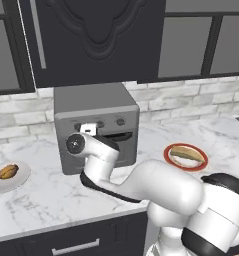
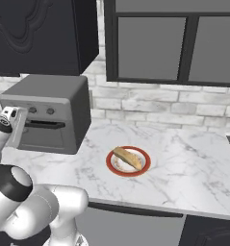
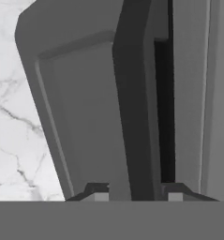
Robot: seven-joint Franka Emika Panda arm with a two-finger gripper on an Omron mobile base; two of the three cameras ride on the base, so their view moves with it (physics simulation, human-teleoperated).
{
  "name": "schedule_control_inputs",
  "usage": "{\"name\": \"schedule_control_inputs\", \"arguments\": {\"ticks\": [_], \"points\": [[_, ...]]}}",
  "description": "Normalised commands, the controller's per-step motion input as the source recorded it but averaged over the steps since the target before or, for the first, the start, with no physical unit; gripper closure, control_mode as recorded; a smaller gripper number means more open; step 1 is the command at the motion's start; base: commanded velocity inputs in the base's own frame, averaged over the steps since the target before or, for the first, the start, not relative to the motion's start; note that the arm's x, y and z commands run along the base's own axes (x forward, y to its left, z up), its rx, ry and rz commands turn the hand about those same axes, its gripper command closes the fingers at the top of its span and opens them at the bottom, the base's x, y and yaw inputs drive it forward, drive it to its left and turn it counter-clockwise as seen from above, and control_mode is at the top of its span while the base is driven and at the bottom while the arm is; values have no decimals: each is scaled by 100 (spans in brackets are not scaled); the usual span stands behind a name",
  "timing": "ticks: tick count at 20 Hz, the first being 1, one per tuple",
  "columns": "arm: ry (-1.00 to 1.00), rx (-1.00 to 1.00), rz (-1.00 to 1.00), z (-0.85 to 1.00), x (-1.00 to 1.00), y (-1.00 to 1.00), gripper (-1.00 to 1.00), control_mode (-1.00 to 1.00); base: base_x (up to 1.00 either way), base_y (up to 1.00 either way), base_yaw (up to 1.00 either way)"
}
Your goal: Open the toaster oven door. Place the baguette on the bottom rack in the toaster oven and place the chicken drumstick on the top rack.
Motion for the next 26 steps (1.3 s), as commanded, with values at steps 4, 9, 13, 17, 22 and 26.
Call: {"name": "schedule_control_inputs", "arguments": {"ticks": [4,9,13,17,22,26], "points": [[11,-10,4,-94,-52,25,100,-100,0,0,0],[11,-9,7,-94,-56,22,100,-100,0,0,0],[13,-10,6,-94,-61,21,100,-100,0,0,0],[23,-13,0,-91,-71,22,100,-100,0,0,0],[51,-10,0,-70,-47,9,100,-100,0,0,0],[33,0,0,-4,-15,0,100,-100,0,0,0]]}}
